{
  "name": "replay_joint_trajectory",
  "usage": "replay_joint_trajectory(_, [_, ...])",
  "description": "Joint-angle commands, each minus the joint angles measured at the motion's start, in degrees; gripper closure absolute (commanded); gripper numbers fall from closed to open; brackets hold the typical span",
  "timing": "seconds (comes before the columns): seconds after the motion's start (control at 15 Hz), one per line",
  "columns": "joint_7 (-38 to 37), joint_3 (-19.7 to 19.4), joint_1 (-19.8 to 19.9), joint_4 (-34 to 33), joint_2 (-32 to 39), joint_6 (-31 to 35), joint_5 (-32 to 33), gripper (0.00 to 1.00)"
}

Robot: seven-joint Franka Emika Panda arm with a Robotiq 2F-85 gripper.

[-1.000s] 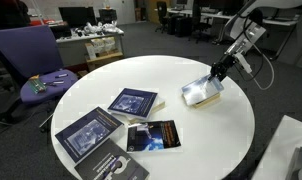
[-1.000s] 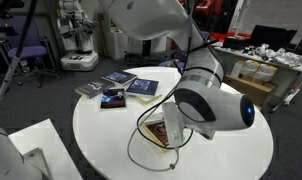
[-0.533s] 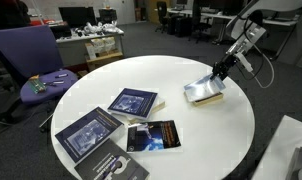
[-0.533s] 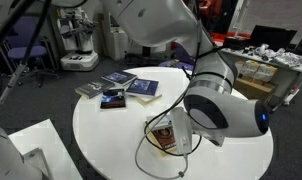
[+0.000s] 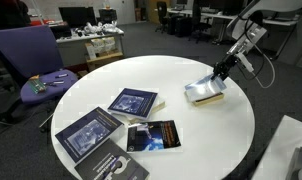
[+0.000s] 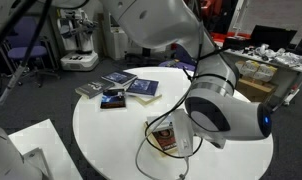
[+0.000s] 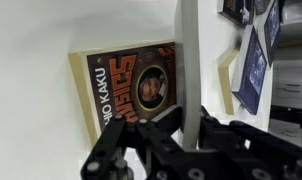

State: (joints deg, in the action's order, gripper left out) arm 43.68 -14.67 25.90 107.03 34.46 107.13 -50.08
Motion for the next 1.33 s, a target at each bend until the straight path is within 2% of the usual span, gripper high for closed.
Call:
replay_joint_trajectory(0.0, [-2.55,-0.22,1.34,-3.41,3.18,1.01,2.71,0.96])
replay_joint_trajectory(0.07, [-2.91,-0.39,1.37,-3.82,4.24,1.95,3.22,0.96])
replay_joint_trajectory(0.13, [-3.09,-0.45,1.48,-4.08,5.11,2.75,3.66,0.60])
replay_joint_trajectory(0.27, [-3.88,-0.35,1.99,-4.78,6.89,3.93,5.10,0.53])
replay_joint_trajectory(0.47, [-5.77,0.10,2.73,-5.53,9.10,5.84,7.32,0.28])
replay_joint_trajectory(0.73, [-7.11,0.50,3.01,-4.82,8.77,7.41,9.73,0.01])
replay_joint_trajectory(1.0, [-9.15,0.54,2.72,-2.78,5.29,6.24,12.05,0.00])
replay_joint_trajectory(1.2, [-12.03,0.42,1.51,0.30,1.72,8.75,13.58,0.00])
replay_joint_trajectory(1.27, [-14.09,-0.01,0.20,2.06,0.71,12.28,14.12,0.00])
